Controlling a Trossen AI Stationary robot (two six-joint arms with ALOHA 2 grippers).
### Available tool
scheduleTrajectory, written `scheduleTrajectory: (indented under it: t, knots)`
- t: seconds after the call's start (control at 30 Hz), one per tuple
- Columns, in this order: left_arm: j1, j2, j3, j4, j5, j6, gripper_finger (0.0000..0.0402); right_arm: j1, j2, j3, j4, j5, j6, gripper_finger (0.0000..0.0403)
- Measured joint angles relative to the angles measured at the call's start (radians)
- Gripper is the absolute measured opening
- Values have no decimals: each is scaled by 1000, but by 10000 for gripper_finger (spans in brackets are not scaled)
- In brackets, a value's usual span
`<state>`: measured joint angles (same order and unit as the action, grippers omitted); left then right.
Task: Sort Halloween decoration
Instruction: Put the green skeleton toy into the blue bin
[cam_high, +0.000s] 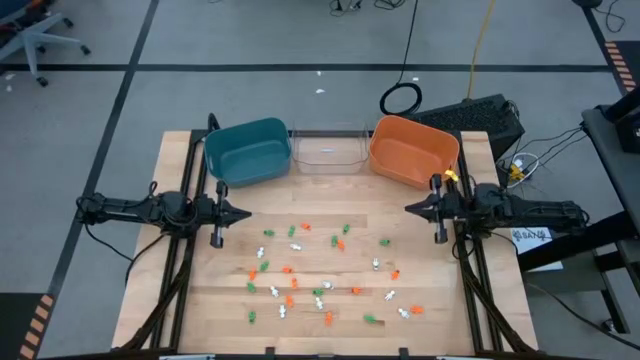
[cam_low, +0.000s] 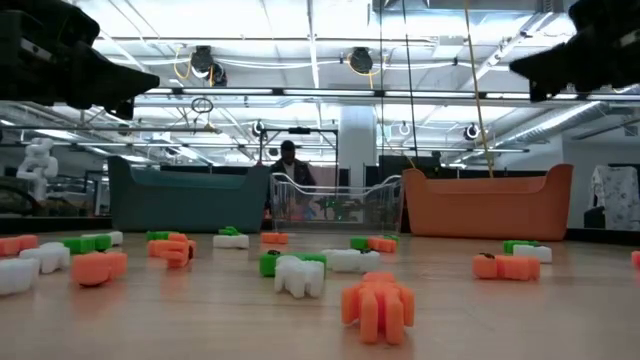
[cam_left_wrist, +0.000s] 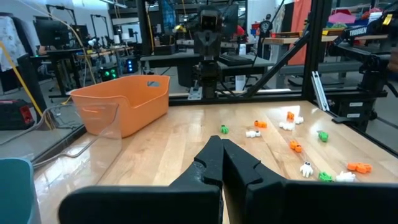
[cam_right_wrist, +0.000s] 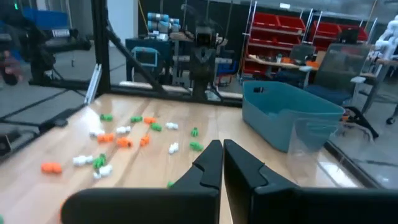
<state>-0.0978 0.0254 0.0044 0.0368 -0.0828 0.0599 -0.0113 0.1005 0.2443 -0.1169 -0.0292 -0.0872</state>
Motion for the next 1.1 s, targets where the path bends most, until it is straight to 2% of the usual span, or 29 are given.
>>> scheduleTrajectory:
  t: [0.2, 0.37, 0.7, 0.9, 1.1]
  knots:
    - [0, 0, 0, 0, -1, 0, 0, 0, 120, 151, -99, 1, 70, 0]
    - [0, 0, 0, 0, -1, -1, 0, 0, 267, 298, -187, 0, 100, 0]
    - [0, 0, 0, 0, -1, -1, 0, 0, 525, 591, -241, -1, 100, 0]
    - [0, 0, 0, 0, -1, -1, 0, 0, 605, 706, -299, -1, 95, 0]
    - [0, 0, 0, 0, -1, -1, 0, 0, 620, 725, -323, -1, 101, 0]
